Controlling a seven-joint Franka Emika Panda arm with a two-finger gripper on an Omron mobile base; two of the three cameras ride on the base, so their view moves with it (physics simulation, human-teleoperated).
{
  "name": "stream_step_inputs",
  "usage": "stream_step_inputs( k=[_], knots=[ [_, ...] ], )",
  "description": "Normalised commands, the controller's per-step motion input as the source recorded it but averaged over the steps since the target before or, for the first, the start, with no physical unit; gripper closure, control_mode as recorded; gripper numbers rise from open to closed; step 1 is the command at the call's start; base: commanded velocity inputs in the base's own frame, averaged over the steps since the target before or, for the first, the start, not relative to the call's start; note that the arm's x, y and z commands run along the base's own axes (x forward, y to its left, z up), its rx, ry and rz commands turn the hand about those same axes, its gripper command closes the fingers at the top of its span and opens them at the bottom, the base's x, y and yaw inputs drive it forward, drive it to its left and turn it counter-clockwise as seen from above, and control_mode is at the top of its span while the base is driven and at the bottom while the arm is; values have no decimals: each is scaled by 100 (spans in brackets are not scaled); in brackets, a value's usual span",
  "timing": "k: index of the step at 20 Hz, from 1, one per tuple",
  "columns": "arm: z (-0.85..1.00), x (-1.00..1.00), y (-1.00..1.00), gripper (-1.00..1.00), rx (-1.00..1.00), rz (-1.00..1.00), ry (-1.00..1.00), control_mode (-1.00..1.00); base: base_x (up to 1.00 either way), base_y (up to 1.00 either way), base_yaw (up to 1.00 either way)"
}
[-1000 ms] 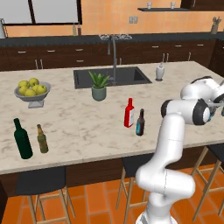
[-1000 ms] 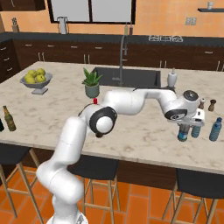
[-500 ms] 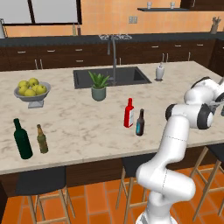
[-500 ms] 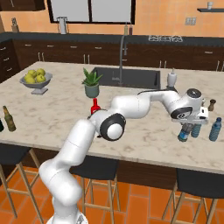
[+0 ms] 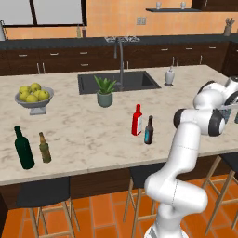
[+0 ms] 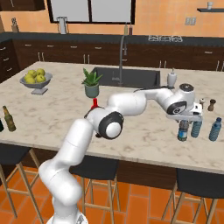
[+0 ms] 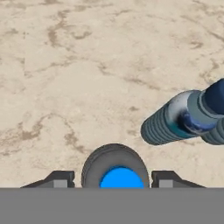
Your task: Move the plastic bottles in the middle to the plastics group, and the glass bottles in the middle to the glass group.
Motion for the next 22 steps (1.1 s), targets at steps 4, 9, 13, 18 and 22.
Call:
stream_step_inputs(
  k=[4, 9, 13, 18, 22],
  knots=[
    [43, -1, -1, -100, 1, -7, -5, -100, 0, 0, 0],
    [53, -31, 18, -100, 0, -6, -5, -100, 0, 0, 0],
    [4, -48, 72, -100, 1, -2, 0, -100, 0, 0, 0],
    [0, -37, 98, -100, 0, -1, 1, -100, 0, 0, 0],
    [0, -34, 100, -100, 0, 0, 3, -100, 0, 0, 0]
  ],
)
